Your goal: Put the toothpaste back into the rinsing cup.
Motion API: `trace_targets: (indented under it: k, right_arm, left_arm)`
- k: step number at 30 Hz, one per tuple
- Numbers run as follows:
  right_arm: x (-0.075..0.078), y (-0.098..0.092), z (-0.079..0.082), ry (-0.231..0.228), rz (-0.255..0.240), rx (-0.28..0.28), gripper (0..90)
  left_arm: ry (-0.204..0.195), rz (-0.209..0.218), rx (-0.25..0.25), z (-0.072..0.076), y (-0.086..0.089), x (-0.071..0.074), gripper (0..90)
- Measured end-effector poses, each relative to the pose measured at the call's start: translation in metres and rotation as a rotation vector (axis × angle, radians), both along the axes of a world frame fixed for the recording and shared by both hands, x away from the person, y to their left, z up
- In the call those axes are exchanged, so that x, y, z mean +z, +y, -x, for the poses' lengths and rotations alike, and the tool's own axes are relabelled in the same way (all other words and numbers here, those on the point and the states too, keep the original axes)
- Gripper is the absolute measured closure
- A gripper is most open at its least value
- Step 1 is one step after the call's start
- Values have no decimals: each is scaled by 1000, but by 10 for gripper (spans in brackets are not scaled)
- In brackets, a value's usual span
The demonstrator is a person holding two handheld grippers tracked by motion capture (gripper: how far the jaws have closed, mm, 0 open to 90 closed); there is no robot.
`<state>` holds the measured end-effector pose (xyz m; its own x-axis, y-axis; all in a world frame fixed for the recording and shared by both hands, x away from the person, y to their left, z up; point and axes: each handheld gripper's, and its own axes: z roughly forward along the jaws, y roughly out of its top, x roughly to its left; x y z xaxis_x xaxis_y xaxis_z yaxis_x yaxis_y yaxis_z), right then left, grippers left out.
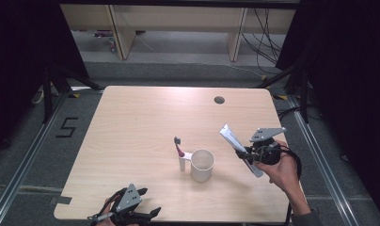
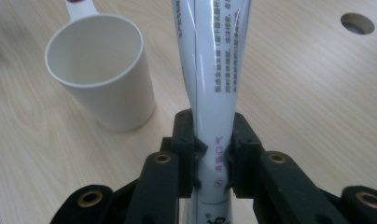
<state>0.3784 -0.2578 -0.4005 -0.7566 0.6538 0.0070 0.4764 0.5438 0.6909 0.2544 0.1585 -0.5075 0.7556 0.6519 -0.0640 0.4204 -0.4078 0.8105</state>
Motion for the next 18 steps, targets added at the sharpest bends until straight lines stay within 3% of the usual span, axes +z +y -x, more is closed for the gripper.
trace_targets:
  k: [1,2,3,4,5,6,9,10,14,15,18]
  right_arm:
    - [0,1,-2,-23,-19,21,762]
    - [1,1,-2,-9,-22,21,762]
    - [1,2,-2,-16,-30,16,762]
    - [-1,6,-3,-25,-63,4,762]
    - [1,6,-3,-10,-61,7,762]
    - [1,6,-5,-33,-66,21,762]
    - [4,10,-6,-28,-111,12,762]
    - [5,12,-7,-49,-138,20,762]
    - [11,16,-8,-62,-194,11,762]
    - [11,17,-10,-88,-205,21,762]
    - [15,19,-9,-108,-250,16,762]
  left_arm:
    - [-3,5,2,-1,-1,0,204]
    - [-6,-26,-8,-1,1,0,204]
    - [-5,0,-3,0,0,0,204]
    - [-7,-17,-13,-1,1,0,204]
    - [-14,-14,-10,-1,1,1,204]
    - [-9,-2,1,-1,0,0,204]
    - [-9,3,3,-1,1,1,204]
    - [-14,-10,-1,-2,2,1,204]
    - [-16,-4,8,-2,2,1,203]
    - [-18,-6,11,-2,3,2,204]
    - [-21,1,21,-2,3,2,203]
